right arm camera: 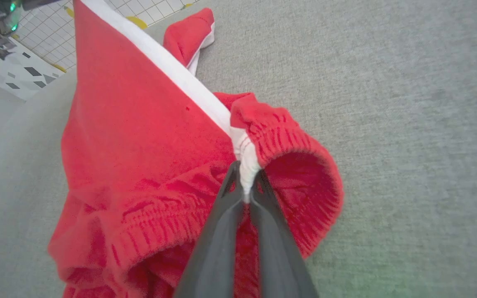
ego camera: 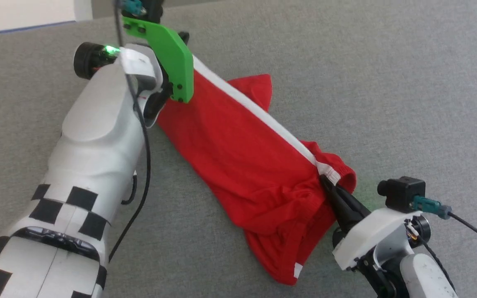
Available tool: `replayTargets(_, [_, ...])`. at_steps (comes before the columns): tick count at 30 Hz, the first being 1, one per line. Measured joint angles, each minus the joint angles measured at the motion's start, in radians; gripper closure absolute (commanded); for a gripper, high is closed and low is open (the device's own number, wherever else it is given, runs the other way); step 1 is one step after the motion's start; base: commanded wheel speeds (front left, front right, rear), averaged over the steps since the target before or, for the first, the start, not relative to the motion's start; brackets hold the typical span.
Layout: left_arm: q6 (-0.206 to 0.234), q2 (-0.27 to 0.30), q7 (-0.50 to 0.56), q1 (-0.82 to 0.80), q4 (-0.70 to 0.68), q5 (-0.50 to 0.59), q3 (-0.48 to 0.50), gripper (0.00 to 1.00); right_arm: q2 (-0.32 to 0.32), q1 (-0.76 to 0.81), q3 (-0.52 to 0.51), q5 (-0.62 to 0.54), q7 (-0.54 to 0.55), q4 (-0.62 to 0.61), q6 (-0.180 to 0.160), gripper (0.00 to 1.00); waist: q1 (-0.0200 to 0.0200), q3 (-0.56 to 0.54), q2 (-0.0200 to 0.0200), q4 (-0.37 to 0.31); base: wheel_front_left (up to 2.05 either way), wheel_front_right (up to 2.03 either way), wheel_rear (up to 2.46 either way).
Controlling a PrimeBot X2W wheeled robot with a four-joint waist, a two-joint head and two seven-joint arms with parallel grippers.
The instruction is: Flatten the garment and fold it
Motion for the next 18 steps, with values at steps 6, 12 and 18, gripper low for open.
replayTargets(6, [-0.008,-0.001,-0.054,0.002,-0.098,-0.125,0.075,1.0,-0.001,-0.013,-0.059,0.126,0.1,-0.077,0.0,1.0,0.0,-0.081,0.0,0.033,0.0,0.0,0.0])
replayTargets(12, [-0.009,0.021,-0.031,0.001,-0.2,-0.198,0.127,1.0,0.0,-0.22,-0.136,0.258,0.34,-0.192,0.0,1.0,0.0,-0.157,0.0,0.065,0.0,0.0,0.0])
replayTargets(18, [0.041,0.094,0.015,-0.044,-0.273,-0.193,0.155,1.0,-0.001,-0.49,-0.272,0.364,0.547,-0.172,0.0,1.0,-0.0002,-0.213,0.0,0.106,0.0,0.0,0.0])
